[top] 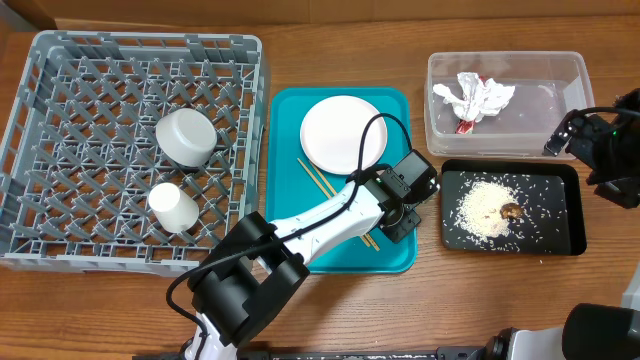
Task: Sort waste into correct bins and load items into the dishwasher
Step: 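Move the left gripper to the small white bowl on the tray and grasp it, then carry the small bowl to the rack and place it tilted in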
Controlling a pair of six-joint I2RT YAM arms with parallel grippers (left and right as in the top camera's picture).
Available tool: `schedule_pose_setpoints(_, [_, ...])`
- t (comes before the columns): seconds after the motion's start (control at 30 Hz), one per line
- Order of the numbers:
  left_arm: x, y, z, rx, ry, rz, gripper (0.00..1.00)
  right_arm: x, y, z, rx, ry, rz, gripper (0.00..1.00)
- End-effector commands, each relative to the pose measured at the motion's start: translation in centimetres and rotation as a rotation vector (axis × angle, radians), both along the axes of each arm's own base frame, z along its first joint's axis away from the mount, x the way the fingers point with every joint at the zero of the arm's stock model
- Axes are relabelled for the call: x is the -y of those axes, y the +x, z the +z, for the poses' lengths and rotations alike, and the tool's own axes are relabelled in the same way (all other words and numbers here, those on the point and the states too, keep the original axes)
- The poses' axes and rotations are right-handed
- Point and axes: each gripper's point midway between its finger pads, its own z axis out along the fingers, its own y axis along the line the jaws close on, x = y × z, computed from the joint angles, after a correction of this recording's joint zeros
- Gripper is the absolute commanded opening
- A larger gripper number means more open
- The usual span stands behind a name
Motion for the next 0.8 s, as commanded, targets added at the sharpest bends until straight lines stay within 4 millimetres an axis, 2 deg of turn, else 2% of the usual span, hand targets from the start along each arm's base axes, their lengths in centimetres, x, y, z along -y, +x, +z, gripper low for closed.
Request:
schedule_pose_setpoints(0.0, [0.4, 0.9, 0.7, 0.035, -0.001, 0.003, 0.04, 0.1, 0.1, 1.0, 0.038, -0.021, -0.004, 1.0])
schedule_pose_setpoints(0.1, [0.3, 1.9, 2.1, 0.081, 0.011, 0.019, 0.04, 0.1, 0.1, 1.0, 0.038, -0.021, -0.004, 1.0])
schedule_pose_setpoints(0.17, [0.5, 2.5, 3.9, 0.113, 0.0, 0.027, 0.04, 0.1, 0.1, 1.0, 0.038, -0.021, -0.004, 1.0])
schedule_pose_setpoints(0.27, [0.7, 3.9, 7.7, 0.158, -0.036, 0.051, 0.04, 0.2, 0.1, 1.0, 0.037, -0.021, -0.004, 1.0])
schedule_pose_setpoints(0.37, [0.0, 5.8, 11.6, 0.196, -0.074, 0.093, 0.04, 0.2, 0.1, 1.0, 0.037, -0.021, -0.004, 1.0])
schedule_pose_setpoints(0.4, [-0.8, 6.9, 13.3, 0.213, -0.089, 0.122, 0.04, 0.2, 0.1, 1.0, 0.037, -0.021, -0.004, 1.0])
schedule_pose_setpoints(0.43, [-1.4, 7.5, 14.2, 0.221, -0.096, 0.139, 0.04, 0.2, 0.1, 1.0, 0.037, -0.021, -0.004, 1.0])
schedule_pose_setpoints(0.57, [-5.9, 11.3, 18.6, 0.268, -0.134, 0.264, 0.04, 0.2, 0.1, 1.0, 0.038, -0.021, -0.004, 1.0])
schedule_pose_setpoints(0.63, [-8.4, 13.1, 19.9, 0.277, -0.158, 0.323, 0.04, 0.2, 0.1, 1.0, 0.037, -0.021, -0.004, 1.0])
schedule_pose_setpoints(0.67, [-10.5, 14.2, 20.5, 0.267, -0.188, 0.367, 0.04, 0.2, 0.1, 1.0, 0.037, -0.021, -0.004, 1.0])
schedule_pose_setpoints(0.77, [-13.7, 15.7, 20.9, 0.203, -0.277, 0.421, 0.04, 0.2, 0.1, 1.0, 0.038, -0.021, -0.004, 1.0])
